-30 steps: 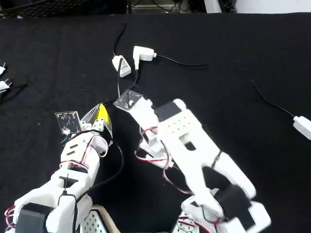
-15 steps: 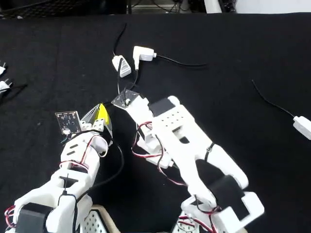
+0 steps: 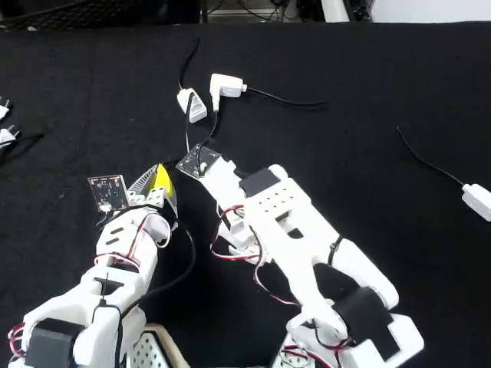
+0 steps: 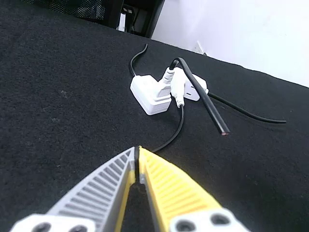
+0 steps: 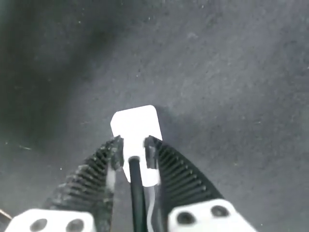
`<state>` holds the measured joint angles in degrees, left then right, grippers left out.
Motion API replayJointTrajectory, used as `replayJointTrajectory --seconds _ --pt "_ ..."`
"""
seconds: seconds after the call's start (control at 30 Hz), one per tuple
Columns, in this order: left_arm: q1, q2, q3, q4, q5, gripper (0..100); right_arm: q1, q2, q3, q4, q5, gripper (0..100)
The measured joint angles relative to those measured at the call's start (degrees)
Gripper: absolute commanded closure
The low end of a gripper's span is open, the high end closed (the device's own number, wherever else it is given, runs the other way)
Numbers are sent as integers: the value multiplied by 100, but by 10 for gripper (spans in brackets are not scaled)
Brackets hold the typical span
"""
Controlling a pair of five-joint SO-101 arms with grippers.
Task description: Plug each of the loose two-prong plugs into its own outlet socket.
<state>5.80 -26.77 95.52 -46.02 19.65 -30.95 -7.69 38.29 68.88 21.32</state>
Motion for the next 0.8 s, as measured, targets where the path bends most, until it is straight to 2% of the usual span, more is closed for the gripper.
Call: replayJointTrajectory --seconds 0.1,0.17,0.37,0.8 --pt "0 0 0 0 0 969 -9 132 -44 316 -9 771" --pt "0 0 0 0 0 969 9 141 -255 624 0 744" --pt "0 0 0 0 0 970 9 141 -756 1169 62 743" --pt "0 0 0 0 0 970 -185 149 -352 1108 1248 743"
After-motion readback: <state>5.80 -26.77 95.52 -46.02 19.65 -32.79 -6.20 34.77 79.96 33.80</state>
